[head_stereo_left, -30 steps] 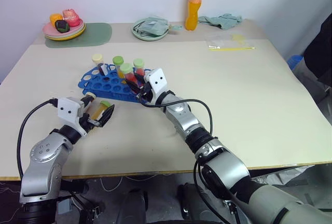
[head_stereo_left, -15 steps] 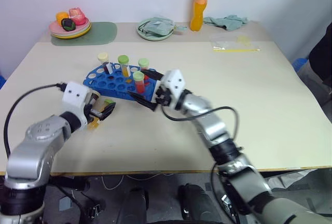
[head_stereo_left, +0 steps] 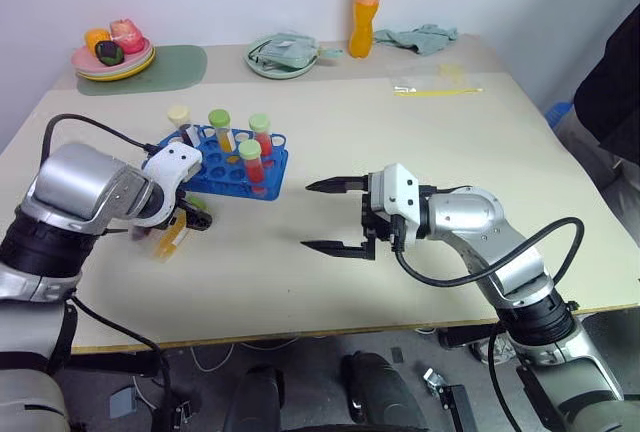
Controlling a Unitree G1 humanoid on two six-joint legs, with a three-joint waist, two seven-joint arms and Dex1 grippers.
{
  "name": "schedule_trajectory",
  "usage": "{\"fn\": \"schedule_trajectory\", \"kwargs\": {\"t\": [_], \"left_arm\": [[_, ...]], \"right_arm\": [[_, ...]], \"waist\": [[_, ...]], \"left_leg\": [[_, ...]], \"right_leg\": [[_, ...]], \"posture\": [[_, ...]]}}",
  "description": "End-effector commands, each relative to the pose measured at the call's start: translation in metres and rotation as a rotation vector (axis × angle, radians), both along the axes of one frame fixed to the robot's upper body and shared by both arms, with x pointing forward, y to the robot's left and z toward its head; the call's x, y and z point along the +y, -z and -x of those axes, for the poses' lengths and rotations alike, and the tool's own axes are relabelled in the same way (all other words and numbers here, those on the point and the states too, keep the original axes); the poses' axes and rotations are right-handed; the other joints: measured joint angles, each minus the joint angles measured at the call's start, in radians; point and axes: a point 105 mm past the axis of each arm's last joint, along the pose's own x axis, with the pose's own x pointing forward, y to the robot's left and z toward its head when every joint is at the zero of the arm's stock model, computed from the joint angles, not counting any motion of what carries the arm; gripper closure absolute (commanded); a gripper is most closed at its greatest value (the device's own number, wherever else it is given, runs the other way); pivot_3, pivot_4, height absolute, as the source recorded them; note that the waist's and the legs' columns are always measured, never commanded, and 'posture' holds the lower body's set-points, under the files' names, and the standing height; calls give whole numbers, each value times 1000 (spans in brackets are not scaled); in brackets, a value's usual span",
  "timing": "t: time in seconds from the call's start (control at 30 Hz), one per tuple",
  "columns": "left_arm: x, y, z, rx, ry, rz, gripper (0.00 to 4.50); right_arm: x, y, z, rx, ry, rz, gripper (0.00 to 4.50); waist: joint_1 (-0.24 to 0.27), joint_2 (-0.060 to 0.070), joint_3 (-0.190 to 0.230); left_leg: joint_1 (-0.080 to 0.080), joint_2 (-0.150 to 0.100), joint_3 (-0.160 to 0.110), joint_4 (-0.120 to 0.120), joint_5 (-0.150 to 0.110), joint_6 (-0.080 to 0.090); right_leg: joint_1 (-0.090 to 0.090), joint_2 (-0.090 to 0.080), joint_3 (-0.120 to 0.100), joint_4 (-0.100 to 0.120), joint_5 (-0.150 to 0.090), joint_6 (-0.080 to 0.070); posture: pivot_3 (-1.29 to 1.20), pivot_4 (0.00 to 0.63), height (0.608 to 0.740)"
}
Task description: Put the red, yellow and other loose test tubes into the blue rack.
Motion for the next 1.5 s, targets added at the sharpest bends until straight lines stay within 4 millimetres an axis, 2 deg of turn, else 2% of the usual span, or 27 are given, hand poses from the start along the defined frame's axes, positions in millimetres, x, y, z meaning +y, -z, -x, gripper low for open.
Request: {"fn": "schedule_trajectory", "kwargs": {"t": [0.03, 0.27, 0.37, 0.53, 0.57, 0.6, 0.67, 0.73, 0.8, 0.87, 0.93, 1.0, 1.07, 1.1, 1.17, 1.2, 1.3, 1.43, 1.5], "left_arm": [[5, 0, -6, 32, -8, -29, 0], [17, 3, -17, 75, -25, -69, 0], [18, 5, -20, 86, -29, -73, 804], [15, 3, -19, 98, -8, -55, 3292], [15, 0, -17, 103, -5, -35, 3661], [14, -2, -15, 108, 4, -18, 3764], [13, -10, -10, 97, 42, 21, 3764], [11, -22, -7, 11, 137, 58, 3764], [5, -49, -9, -237, 276, 181, 3764], [7, -71, -3, -439, 329, 255, 3764], [16, -83, 1, -665, 276, 279, 3764], [25, -97, 6, -979, 182, 294, 3764], [31, -94, 6, -1104, 9, 374, 3764], [32, -101, 5, -1247, -71, 363, 3764], [27, -99, 3, -1386, -201, 403, 3764], [13, -95, 1, -1443, -159, 340, 3764], [-26, -75, -8, -1502, -58, 311, 3764], [-45, -50, -23, -1479, -31, 368, 3764], [-48, -41, -29, -1464, -27, 384, 3764]], "right_arm": [[1, -5, 8, -40, -3, -8, 319], [4, 6, 13, -37, 20, -1, 319], [5, 7, 14, -36, 27, -3, 281], [4, 8, 14, -34, 33, -1, 281], [4, 9, 14, -34, 33, 0, 281], [4, 9, 14, -33, 33, 1, 281], [3, 9, 14, -34, 34, 2, 281], [2, 9, 15, -33, 37, 3, 281], [0, 9, 14, -28, 51, -3, 281], [-2, 10, 14, -21, 63, -10, 281], [-1, 11, 14, -4, 73, -22, 281], [2, 13, 11, 23, 85, -48, 281], [5, 15, 4, 41, 105, -71, 281], [8, 16, -1, 50, 119, -84, 281], [12, 18, -8, 59, 138, -107, 281], [14, 19, -10, 67, 148, -123, 281], [19, 20, -14, 81, 165, -157, 281], [19, 19, -18, 76, 186, -170, 281], [18, 19, -19, 72, 196, -172, 281]], "waist": [[3, 0, 0], [15, 0, 0], [22, 0, 0], [24, 0, 0], [24, 0, 0], [23, -1, 0], [23, -1, 0], [19, -1, 0], [17, 1, 0], [21, 0, 0], [27, 0, 0], [35, 1, -1], [48, -1, -1], [54, -3, -2], [61, -4, -2], [64, -6, -3], [72, -6, -4], [71, -6, -4], [64, -6, -4]], "left_leg": [[0, 0, 0, 0, 0, 0], [-1, 0, 0, 1, 0, 0], [-3, 0, 0, 2, 0, 0], [-4, 0, 0, 4, 0, 0], [-5, 0, 0, 4, 0, 0], [-5, 0, 0, 4, 0, 0], [-5, 0, 0, 4, 0, 0], [-6, 0, 0, 4, 0, 0], [-5, 1, 0, 4, 0, 0], [-5, 1, 1, 4, 0, 0], [-6, 2, 0, 5, 0, 0], [-5, 1, 0, 5, 0, 0], [-4, 0, 1, 6, 0, 0], [-4, 0, 1, 7, 0, 0], [-4, -1, 1, 9, 0, 0], [-4, -2, 1, 9, 0, 0], [-4, -3, 1, 8, 0, -1], [-4, -4, 2, 7, 0, -1], [-3, -4, 2, 7, 0, 0]], "right_leg": [[0, 0, 0, 0, 0, 0], [-1, 0, 0, 0, 0, 0], [-2, 0, 0, 0, 0, 0], [-2, 0, 0, 0, 0, 0], [-2, 0, 0, 0, 0, 0], [-2, 0, 0, 0, 0, 0], [-2, 0, 0, 1, 0, 0], [-3, 0, 0, 1, 0, 0], [-4, 0, 0, 1, 0, 0], [-4, 0, 1, 2, 0, 0], [-4, -1, -1, 1, 0, -1], [-2, -3, 0, 0, -1, -2], [0, -4, -1, -1, -1, -3], [0, -4, -1, -1, 0, -1], [2, -4, -1, -1, 0, 0], [3, -5, -1, -1, 1, 1], [2, -6, -1, -1, 2, 2], [1, -8, -1, -1, 2, 2], [1, -7, -2, -1, 2, 2]], "posture": [[0, 150, 740], [0, 150, 740], [0, 150, 740], [0, 150, 740], [0, 150, 740], [0, 150, 740], [0, 150, 740], [0, 150, 740], [0, 150, 740], [0, 150, 740], [0, 150, 740], [0, 150, 740], [0, 150, 740], [0, 150, 740], [0, 150, 740], [0, 150, 740], [0, 150, 740], [0, 150, 740], [0, 150, 740]]}}
